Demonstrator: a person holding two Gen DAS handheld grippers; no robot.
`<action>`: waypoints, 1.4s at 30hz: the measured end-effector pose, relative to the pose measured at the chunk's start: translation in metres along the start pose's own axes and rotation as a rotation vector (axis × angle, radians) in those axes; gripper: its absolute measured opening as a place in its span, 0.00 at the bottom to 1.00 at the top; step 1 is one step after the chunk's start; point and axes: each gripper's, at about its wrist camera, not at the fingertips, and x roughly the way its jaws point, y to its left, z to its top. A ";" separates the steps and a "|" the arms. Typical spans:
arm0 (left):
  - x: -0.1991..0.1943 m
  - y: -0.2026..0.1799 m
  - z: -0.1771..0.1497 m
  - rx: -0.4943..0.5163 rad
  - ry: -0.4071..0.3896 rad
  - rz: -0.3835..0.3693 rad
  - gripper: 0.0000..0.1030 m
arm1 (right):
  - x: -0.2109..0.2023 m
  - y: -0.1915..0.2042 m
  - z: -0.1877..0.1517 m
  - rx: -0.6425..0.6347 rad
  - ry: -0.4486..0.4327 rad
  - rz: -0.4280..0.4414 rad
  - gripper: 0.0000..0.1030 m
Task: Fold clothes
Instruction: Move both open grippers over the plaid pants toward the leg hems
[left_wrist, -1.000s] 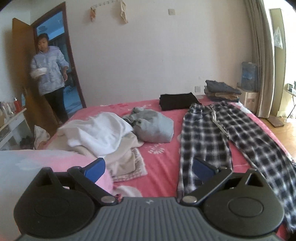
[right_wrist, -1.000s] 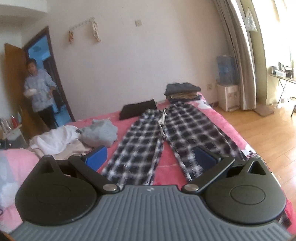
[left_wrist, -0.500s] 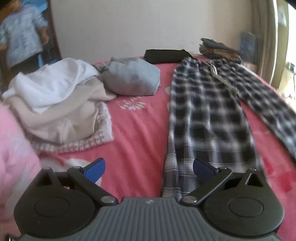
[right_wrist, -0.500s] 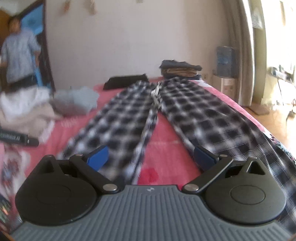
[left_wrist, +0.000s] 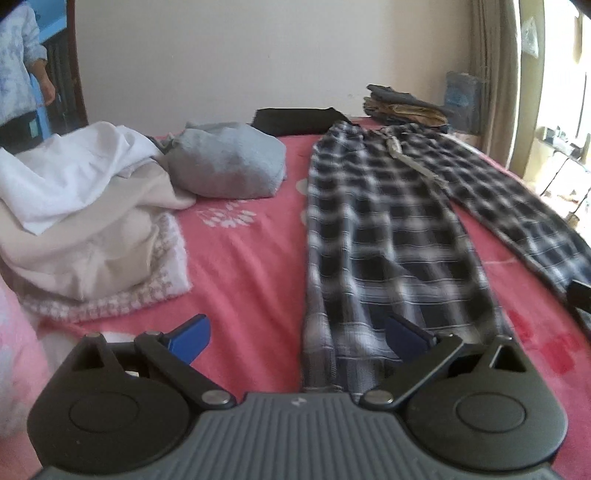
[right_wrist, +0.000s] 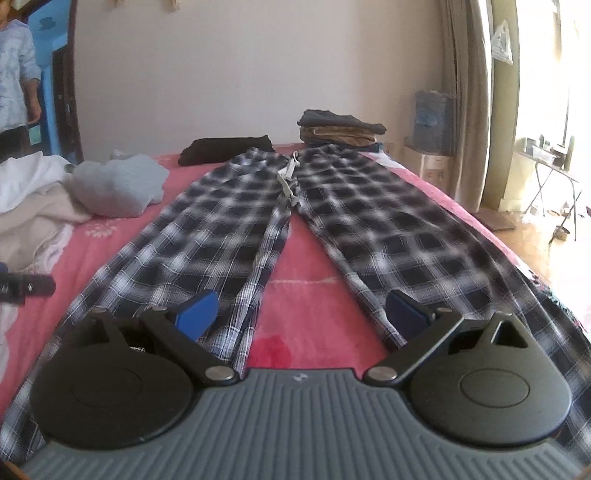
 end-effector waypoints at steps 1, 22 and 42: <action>-0.001 -0.001 0.000 -0.004 -0.002 -0.002 0.99 | -0.001 0.001 0.001 0.002 0.001 -0.004 0.94; -0.026 -0.017 -0.014 -0.014 -0.014 0.086 0.99 | -0.052 -0.004 -0.010 0.033 -0.007 -0.092 0.82; -0.039 -0.007 -0.010 -0.028 -0.085 0.102 0.99 | -0.056 0.021 -0.046 -0.168 0.063 -0.159 0.64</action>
